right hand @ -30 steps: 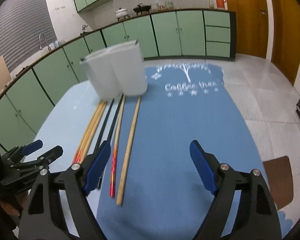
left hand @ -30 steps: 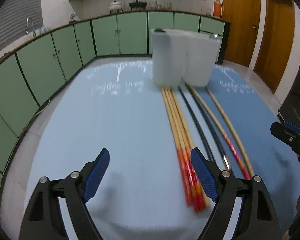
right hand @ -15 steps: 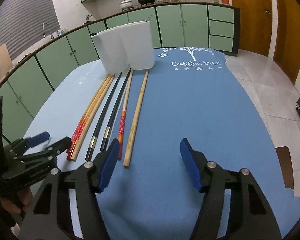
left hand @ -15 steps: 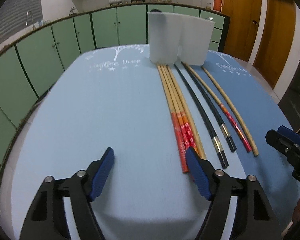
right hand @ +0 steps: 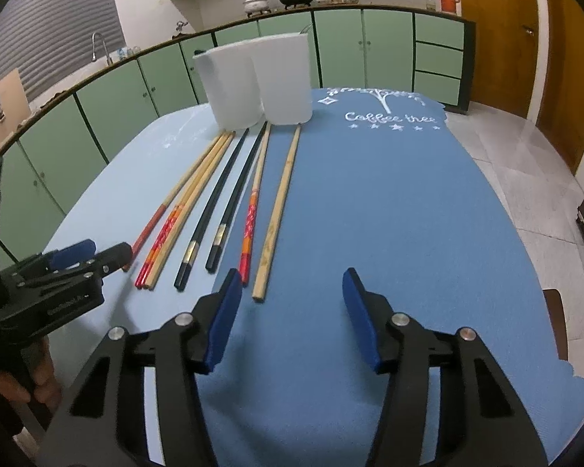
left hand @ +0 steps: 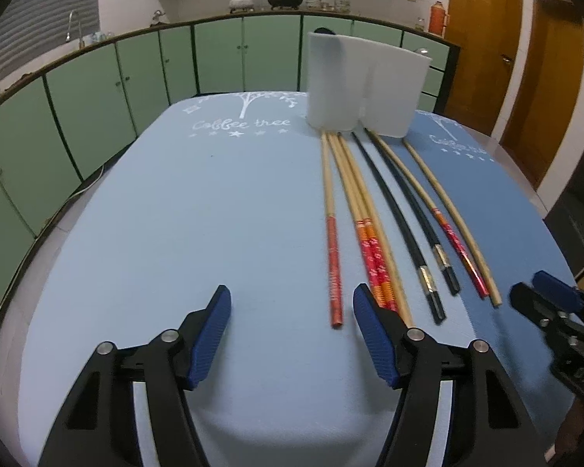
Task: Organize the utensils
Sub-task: 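Move both open tools back down over the row of chopsticks, then close the left tool on a red-patterned chopstick while the right tool grasps a plain wooden chopstick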
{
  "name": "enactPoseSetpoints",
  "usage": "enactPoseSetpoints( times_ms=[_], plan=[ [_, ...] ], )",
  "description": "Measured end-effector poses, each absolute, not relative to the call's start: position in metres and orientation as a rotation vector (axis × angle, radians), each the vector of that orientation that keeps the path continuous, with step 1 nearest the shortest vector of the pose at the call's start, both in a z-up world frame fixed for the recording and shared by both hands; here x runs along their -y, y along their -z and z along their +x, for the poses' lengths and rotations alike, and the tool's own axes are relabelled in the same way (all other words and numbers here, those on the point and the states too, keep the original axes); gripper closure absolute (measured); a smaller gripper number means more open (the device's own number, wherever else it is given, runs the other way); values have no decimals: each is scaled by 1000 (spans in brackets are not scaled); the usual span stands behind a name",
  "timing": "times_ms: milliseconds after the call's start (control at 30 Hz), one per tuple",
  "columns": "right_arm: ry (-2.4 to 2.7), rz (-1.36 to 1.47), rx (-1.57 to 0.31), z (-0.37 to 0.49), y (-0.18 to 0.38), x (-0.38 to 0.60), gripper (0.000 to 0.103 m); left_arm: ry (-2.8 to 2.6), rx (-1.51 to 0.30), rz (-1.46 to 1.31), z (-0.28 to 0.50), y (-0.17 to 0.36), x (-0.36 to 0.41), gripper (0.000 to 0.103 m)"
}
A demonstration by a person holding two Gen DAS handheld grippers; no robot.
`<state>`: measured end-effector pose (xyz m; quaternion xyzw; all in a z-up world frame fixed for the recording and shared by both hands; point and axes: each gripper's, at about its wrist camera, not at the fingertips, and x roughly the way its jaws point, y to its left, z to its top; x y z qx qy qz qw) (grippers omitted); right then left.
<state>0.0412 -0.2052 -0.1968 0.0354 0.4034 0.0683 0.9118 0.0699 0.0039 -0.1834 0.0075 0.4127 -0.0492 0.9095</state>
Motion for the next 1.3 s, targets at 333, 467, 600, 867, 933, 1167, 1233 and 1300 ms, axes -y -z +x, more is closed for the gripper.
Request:
enactPoseSetpoints(
  times_ms=[333,467,600,867,933,1167,1233,1300],
  plan=[
    [-138,-30,-847,43,208,193,72,103,-856,20,66,185,-4,39],
    [-146,-5,-849,45,207,199,75,100,-854,12,65,185,-6,39],
    [-145,-24,-845,46,208,194,75,113,-862,9,65,189,-3,39],
    [-120,-15,-833,52,209,192,79,114,-856,18,66,192,2,45],
    [-119,-13,-830,52,210,191,80,111,-854,18,67,192,3,52],
    [-106,-29,-827,53,210,189,83,118,-859,21,71,191,10,65],
    [-105,-31,-827,53,211,188,83,111,-861,29,74,192,13,65],
    [-106,-28,-827,53,211,189,83,108,-862,28,76,192,15,67]
  ],
)
